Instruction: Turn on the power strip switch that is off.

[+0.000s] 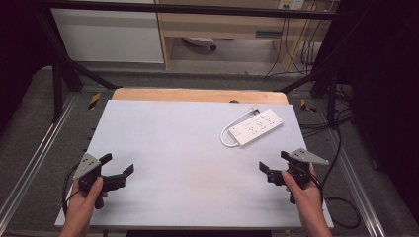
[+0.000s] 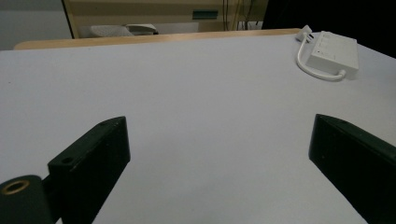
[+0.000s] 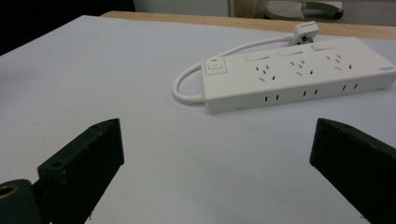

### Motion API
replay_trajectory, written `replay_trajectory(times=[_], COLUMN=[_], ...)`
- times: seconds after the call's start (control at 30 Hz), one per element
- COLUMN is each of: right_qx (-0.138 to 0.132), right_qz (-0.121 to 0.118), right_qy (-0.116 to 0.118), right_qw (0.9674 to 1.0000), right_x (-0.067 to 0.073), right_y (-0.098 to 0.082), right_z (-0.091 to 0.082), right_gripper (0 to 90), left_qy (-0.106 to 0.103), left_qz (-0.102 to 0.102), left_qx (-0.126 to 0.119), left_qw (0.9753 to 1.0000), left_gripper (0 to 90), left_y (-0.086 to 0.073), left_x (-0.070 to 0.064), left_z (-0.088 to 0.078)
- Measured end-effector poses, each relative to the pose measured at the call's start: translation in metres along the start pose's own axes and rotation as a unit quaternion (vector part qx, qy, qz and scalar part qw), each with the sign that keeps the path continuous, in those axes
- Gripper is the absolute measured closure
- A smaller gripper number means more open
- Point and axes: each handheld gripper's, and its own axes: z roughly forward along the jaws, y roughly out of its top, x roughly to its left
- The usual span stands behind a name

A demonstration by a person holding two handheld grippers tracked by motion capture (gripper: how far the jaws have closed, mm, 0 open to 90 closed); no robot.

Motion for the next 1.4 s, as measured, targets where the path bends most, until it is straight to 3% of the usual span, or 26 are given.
replay_trajectory(times=[0.17,0.37,0.73,1.0,1.23,1.4], right_qx=[-0.011,-0.018,-0.013,-0.012,-0.018,-0.021], right_qz=[0.000,0.010,-0.001,-0.008,-0.018,-0.007], right_qy=[-0.008,-0.009,-0.014,-0.014,-0.031,-0.039], right_qw=[0.9999,0.9997,0.9998,0.9998,0.9992,0.9990], right_x=[-0.005,-0.011,-0.020,-0.024,-0.029,-0.037], right_y=[0.013,0.027,0.051,0.068,0.079,0.083], right_z=[0.000,0.001,0.008,0.021,0.034,0.044], right_gripper=[3.7,3.8,2.9,3.0,4.4,5.7], left_qy=[-0.010,-0.002,0.009,0.009,0.009,0.010], left_qz=[0.007,0.005,-0.002,-0.001,0.003,0.002], left_qx=[0.003,0.003,0.006,0.010,0.014,0.015], left_qw=[0.9999,1.0000,0.9999,0.9999,0.9999,0.9998], left_gripper=[5.4,5.4,5.3,5.3,5.3,5.4], left_y=[0.001,0.000,-0.002,-0.003,-0.003,-0.003], left_x=[-0.005,-0.004,0.002,0.001,0.001,0.001], left_z=[0.001,-0.001,-0.005,-0.001,0.000,0.000])
